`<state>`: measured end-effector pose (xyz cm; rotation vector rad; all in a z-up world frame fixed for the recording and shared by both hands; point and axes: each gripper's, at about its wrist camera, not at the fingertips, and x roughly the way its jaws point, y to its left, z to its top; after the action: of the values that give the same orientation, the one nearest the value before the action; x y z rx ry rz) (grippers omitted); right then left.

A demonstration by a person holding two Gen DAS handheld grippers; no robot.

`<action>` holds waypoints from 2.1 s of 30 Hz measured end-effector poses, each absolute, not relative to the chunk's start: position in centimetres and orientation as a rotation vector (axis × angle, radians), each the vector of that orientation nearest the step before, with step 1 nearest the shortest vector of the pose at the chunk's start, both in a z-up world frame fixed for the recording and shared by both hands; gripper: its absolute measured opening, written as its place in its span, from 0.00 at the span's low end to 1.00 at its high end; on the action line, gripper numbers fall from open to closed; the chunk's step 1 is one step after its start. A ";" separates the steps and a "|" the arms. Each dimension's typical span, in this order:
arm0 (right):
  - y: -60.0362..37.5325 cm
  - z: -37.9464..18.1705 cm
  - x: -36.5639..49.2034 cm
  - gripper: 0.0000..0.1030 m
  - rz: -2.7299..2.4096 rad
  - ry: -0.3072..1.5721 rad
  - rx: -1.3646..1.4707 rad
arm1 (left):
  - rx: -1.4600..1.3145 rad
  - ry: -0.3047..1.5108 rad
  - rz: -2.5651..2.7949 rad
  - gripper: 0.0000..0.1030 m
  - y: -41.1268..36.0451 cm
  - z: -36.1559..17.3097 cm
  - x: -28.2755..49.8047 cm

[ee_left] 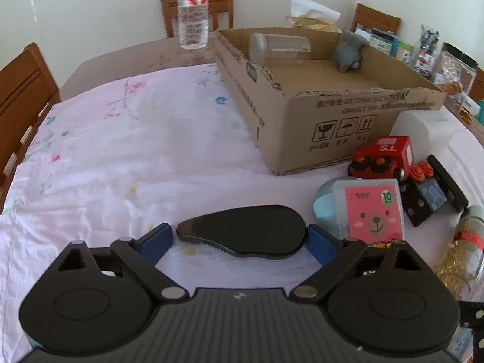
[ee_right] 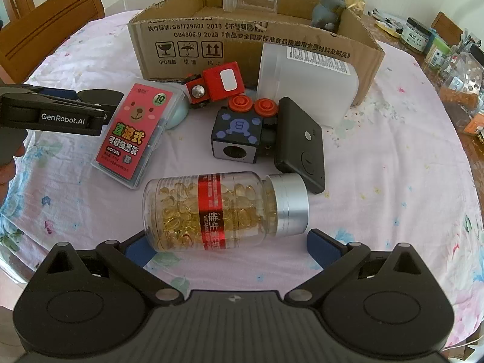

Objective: Organize rigid objects
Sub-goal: 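Grasp the black handle with the left gripper while the right gripper grasps the capsule bottle, then lift the black handle and capsule bottle toward the cardboard box with both grippers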

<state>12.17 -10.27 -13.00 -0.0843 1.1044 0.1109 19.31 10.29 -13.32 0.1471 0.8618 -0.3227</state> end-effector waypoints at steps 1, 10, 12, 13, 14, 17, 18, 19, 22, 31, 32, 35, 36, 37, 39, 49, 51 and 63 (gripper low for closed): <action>-10.3 -13.0 12.2 1.00 0.111 1.105 -0.084 | 0.153 0.857 -0.335 0.88 10.3 -13.3 19.3; -10.2 -13.1 12.0 1.00 0.116 1.097 -0.086 | 0.174 0.892 -0.374 0.87 12.6 -13.0 18.2; -10.3 -13.1 12.0 1.00 0.125 1.089 -0.090 | 0.177 0.902 -0.374 0.87 13.2 -12.9 17.8; -10.3 -13.1 12.0 1.00 0.130 1.086 -0.093 | 0.175 0.906 -0.370 0.87 13.4 -12.8 17.6; -10.3 -13.1 12.0 1.00 0.136 1.084 -0.095 | 0.174 0.908 -0.367 0.88 13.4 -12.8 17.5; -10.2 -13.1 12.4 1.00 0.150 1.077 -0.102 | 0.167 0.910 -0.349 0.93 13.1 -13.0 17.6; -10.1 -13.1 12.5 1.00 0.149 1.078 -0.102 | 0.165 0.911 -0.341 0.94 12.9 -13.0 17.6; -10.0 -13.2 12.7 1.00 0.149 1.079 -0.102 | 0.161 0.911 -0.334 0.95 12.8 -13.0 17.6; -9.9 -13.2 12.9 1.00 0.156 1.078 -0.106 | 0.151 0.907 -0.316 0.96 12.6 -13.1 17.6; -9.7 -13.3 13.7 1.00 0.177 1.085 -0.117 | 0.171 0.875 -0.360 0.99 12.7 -13.3 17.9; -9.7 -13.3 13.7 1.00 0.177 1.088 -0.117 | 0.175 0.876 -0.369 0.98 12.8 -13.3 18.0; -9.7 -13.2 13.9 1.00 0.178 1.099 -0.119 | 0.187 0.883 -0.395 0.99 12.9 -13.3 18.1; -9.6 -13.2 13.9 1.00 0.177 1.103 -0.119 | 0.188 0.890 -0.395 0.98 13.0 -13.3 18.2; -9.6 -13.2 14.0 1.00 0.174 1.107 -0.118 | 0.188 0.896 -0.391 0.98 12.9 -13.2 18.3; -9.5 -13.2 14.2 1.00 0.171 1.116 -0.119 | 0.182 0.903 -0.378 0.98 12.9 -13.2 18.3; -9.0 -12.4 14.2 1.00 0.148 1.119 -0.137 | 0.184 0.907 -0.383 0.93 13.1 -13.1 18.5; -9.1 -12.2 14.3 1.00 0.147 1.121 -0.126 | 0.186 0.909 -0.387 0.92 13.1 -13.0 18.6; -8.6 -11.5 14.3 0.93 0.151 1.151 -0.172 | 0.226 0.957 -0.431 0.87 13.1 -12.3 19.1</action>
<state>14.26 -8.64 -11.51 -0.1716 1.1510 0.1511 19.14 13.13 -12.34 0.2257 0.9570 -0.4310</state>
